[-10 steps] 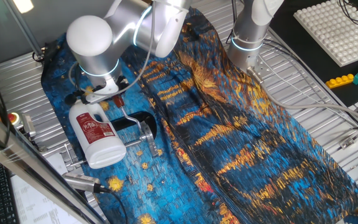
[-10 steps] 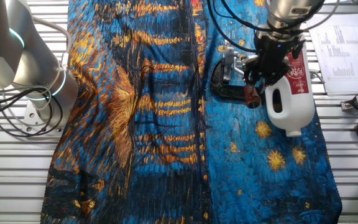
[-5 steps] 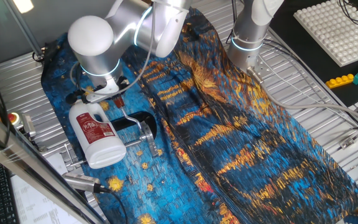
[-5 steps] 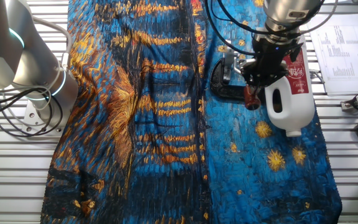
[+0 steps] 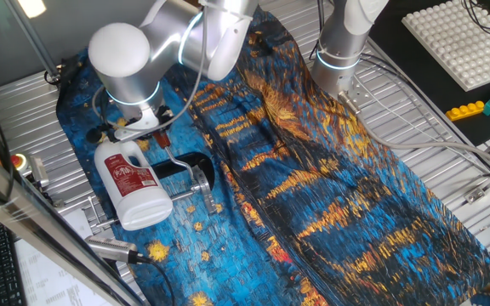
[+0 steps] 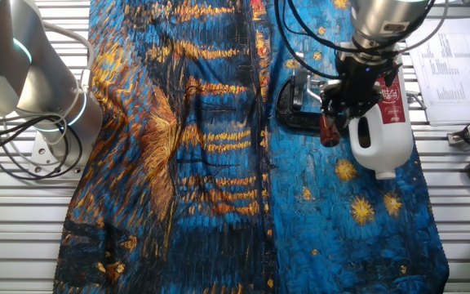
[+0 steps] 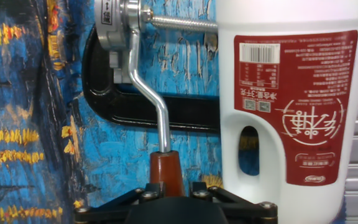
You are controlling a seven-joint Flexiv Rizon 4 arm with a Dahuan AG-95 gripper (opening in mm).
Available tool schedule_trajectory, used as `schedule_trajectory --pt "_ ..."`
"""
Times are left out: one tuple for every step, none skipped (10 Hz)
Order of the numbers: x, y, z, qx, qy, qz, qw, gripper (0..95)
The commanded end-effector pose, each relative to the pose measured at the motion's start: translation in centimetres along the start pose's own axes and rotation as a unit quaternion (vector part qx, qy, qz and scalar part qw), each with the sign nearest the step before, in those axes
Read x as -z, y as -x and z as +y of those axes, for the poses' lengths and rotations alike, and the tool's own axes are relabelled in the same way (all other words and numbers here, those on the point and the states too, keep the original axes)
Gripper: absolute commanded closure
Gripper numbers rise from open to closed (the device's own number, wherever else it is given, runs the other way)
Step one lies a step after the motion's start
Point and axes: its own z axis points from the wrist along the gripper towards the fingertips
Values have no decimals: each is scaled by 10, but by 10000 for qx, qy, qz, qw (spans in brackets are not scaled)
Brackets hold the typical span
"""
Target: Push down the lever
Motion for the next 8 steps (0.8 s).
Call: schedule_trajectory --pt "-3 -2 2 -6 -3 -22 10000 760" --pt "-3 -2 2 -17 1 -27 10000 760" --pt "-4 -2 2 -18 0 -14 10000 760" --pt "-6 -1 2 -26 -4 -21 10000 760" --pt "-11 -1 2 -48 -6 -65 10000 760" --pt "-12 -2 3 -51 -3 -61 10000 760" --pt "-13 -2 3 -48 -3 -55 10000 760" --pt "-17 -2 5 -51 -12 -71 10000 760"
